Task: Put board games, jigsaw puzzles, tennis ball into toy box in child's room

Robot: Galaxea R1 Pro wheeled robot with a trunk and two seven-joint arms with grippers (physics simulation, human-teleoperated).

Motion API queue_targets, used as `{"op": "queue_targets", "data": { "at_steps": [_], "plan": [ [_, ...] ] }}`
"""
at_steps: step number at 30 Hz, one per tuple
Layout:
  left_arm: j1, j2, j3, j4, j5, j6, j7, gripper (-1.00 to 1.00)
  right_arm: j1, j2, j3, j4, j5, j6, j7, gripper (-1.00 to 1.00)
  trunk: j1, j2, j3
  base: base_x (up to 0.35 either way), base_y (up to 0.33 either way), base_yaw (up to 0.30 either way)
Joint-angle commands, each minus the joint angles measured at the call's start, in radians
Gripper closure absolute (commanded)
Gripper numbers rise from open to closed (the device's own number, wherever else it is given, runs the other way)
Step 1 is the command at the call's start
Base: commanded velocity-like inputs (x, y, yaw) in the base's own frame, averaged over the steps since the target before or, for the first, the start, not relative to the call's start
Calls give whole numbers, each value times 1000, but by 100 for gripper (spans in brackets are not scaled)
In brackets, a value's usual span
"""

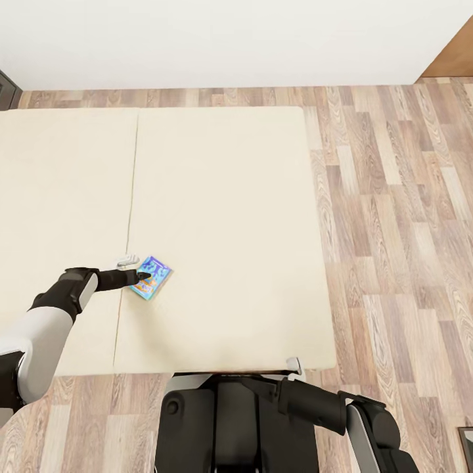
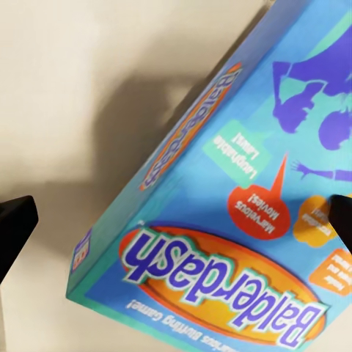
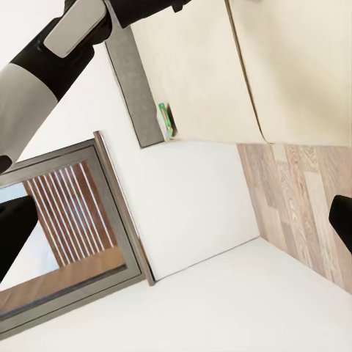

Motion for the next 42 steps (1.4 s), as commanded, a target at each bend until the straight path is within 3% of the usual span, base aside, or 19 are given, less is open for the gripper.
{"op": "queue_targets", "data": {
  "at_steps": [1,22,42],
  "plan": [
    [0,-2,9,-1,-22,0,-8,-100,0,1,-2,0,2,4,4,-100,1,-1,-1,0,0,0],
    [0,-9,7,-1,-20,-18,-7,-100,0,1,-2,0,2,3,4,-100,1,-1,-1,0,-3,0],
    [2,-10,7,-1,-19,-22,-7,-100,0,1,-2,1,2,4,4,-100,1,-1,-1,0,-154,0]
  ]
}}
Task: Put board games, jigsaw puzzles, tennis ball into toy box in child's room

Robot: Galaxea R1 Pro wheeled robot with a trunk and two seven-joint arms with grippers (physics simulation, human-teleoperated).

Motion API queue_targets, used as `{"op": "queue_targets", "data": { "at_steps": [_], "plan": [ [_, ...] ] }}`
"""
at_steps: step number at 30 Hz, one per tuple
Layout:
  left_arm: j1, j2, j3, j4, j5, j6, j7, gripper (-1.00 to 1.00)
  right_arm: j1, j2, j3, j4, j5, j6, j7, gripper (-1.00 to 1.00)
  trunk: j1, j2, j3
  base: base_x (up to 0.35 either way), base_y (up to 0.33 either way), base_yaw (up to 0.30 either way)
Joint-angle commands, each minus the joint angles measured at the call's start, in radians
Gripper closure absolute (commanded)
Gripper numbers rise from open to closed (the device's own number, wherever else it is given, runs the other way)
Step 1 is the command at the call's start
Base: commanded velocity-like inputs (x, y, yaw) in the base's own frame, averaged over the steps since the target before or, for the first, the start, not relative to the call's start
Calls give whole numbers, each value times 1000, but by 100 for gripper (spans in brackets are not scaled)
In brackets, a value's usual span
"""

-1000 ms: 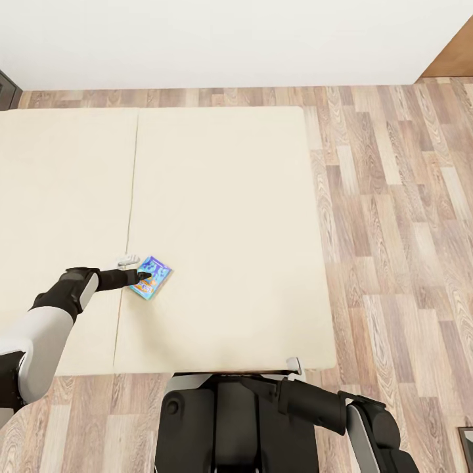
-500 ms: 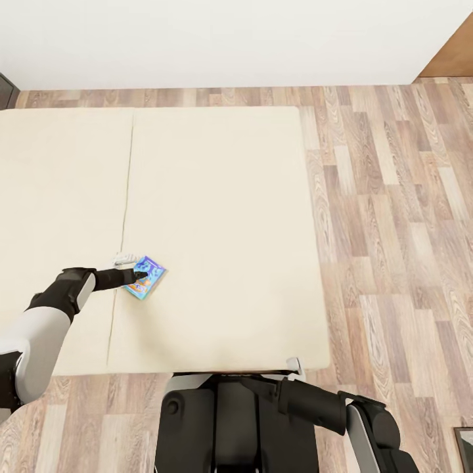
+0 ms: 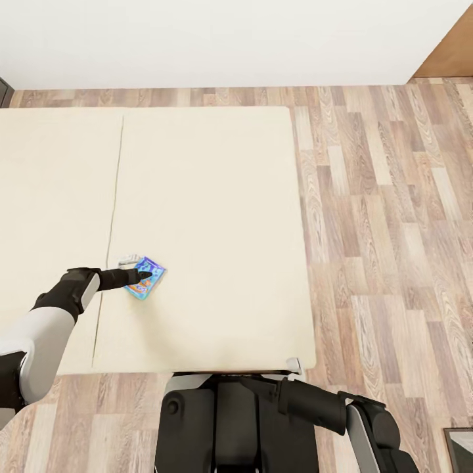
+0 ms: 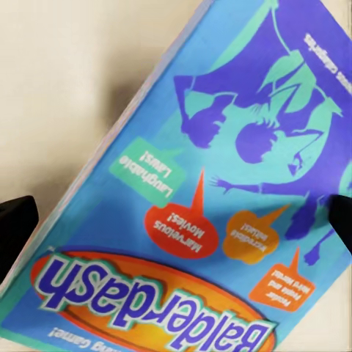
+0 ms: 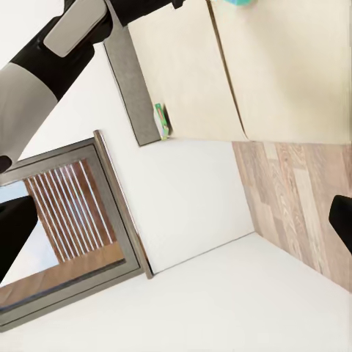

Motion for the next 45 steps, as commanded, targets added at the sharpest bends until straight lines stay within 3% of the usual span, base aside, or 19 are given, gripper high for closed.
{"op": "queue_targets", "data": {
  "at_steps": [1,45],
  "plan": [
    [1,-2,7,0,-14,6,-11,-100,0,1,-2,0,2,4,4,-100,1,-1,-1,0,-90,0],
    [1,-3,7,0,-14,6,-11,-100,0,1,-2,0,2,3,4,-100,1,-1,-1,0,-171,0]
  ]
}}
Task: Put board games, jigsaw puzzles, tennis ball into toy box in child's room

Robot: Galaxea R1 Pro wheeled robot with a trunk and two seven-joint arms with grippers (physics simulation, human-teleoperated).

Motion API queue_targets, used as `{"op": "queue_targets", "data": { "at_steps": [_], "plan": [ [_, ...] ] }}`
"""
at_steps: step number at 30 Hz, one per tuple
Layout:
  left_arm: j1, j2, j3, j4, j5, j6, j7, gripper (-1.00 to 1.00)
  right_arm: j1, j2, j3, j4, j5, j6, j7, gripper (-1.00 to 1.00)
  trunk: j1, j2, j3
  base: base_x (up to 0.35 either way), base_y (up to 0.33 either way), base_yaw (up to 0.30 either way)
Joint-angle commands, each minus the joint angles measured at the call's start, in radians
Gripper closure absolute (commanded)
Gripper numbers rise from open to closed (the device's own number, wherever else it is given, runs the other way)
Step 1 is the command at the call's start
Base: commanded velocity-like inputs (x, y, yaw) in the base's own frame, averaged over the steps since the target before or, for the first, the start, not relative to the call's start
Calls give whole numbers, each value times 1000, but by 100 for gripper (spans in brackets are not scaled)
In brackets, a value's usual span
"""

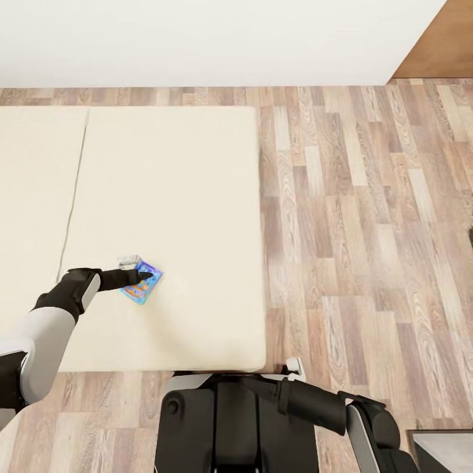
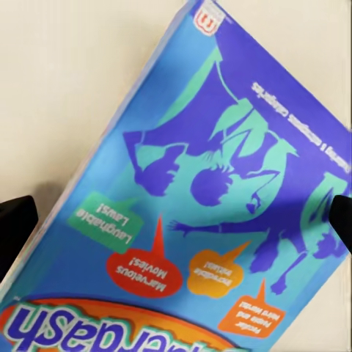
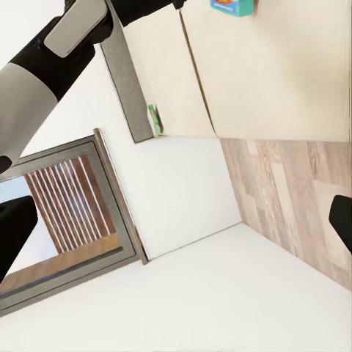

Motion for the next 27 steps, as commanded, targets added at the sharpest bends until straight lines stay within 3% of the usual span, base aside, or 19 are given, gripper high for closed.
{"op": "queue_targets", "data": {
  "at_steps": [1,27],
  "plan": [
    [0,-1,8,-1,-10,6,-8,-100,0,1,-2,0,2,4,4,-100,1,-2,-1,0,-210,0],
    [0,-1,8,-1,-10,6,-8,-100,0,1,-2,0,2,4,4,-100,1,-2,-1,0,-139,0]
  ]
}}
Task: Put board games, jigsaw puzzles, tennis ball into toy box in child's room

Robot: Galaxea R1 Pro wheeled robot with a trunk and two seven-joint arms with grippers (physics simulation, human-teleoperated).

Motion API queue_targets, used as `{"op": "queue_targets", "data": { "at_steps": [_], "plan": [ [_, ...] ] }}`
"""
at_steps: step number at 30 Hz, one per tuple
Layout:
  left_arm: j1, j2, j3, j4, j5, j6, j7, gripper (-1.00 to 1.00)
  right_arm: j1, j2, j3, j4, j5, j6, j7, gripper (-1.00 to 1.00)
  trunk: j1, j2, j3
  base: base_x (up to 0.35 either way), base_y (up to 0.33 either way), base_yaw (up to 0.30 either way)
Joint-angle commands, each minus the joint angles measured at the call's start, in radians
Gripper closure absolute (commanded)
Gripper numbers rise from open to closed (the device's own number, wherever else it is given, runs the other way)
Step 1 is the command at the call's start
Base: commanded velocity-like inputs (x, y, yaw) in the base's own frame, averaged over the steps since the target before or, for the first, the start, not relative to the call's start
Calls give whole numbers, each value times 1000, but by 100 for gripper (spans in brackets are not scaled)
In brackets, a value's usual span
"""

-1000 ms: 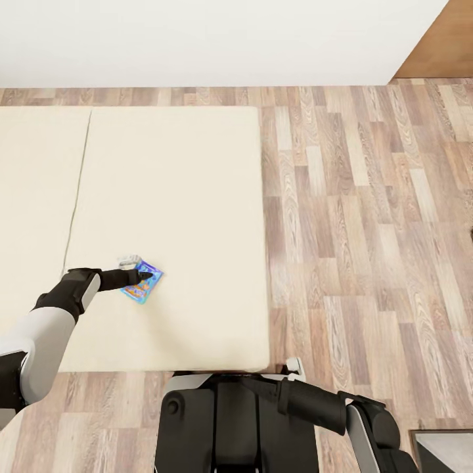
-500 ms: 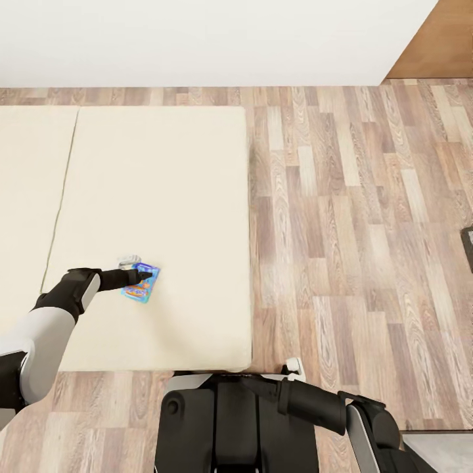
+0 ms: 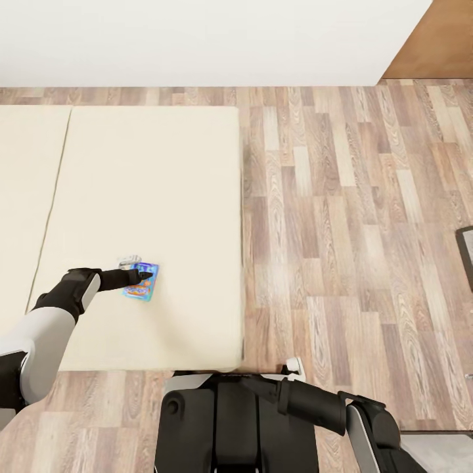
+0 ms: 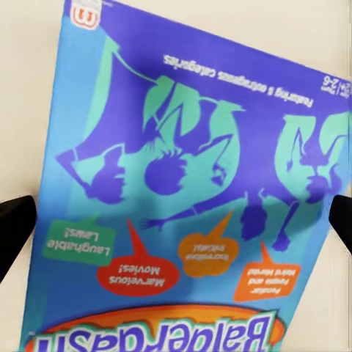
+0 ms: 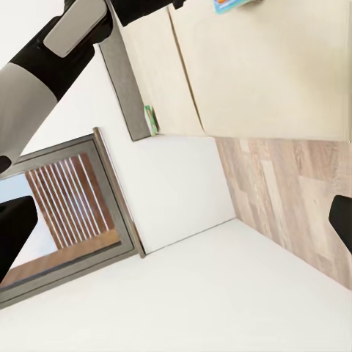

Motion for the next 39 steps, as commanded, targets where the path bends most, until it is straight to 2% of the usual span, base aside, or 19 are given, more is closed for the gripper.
{"op": "queue_targets", "data": {
  "at_steps": [1,26,39],
  "plan": [
    [0,-1,8,-1,-11,5,-8,-100,0,1,-2,0,2,4,4,-100,1,-2,-1,0,-92,0],
    [0,-1,8,-1,-11,5,-8,-100,1,1,-3,3,2,3,4,-100,1,-2,-1,0,-187,0],
    [0,-1,8,-1,-11,5,-8,-100,1,1,-2,6,3,-43,0,-100,1,-2,-1,0,-95,0]
  ]
}}
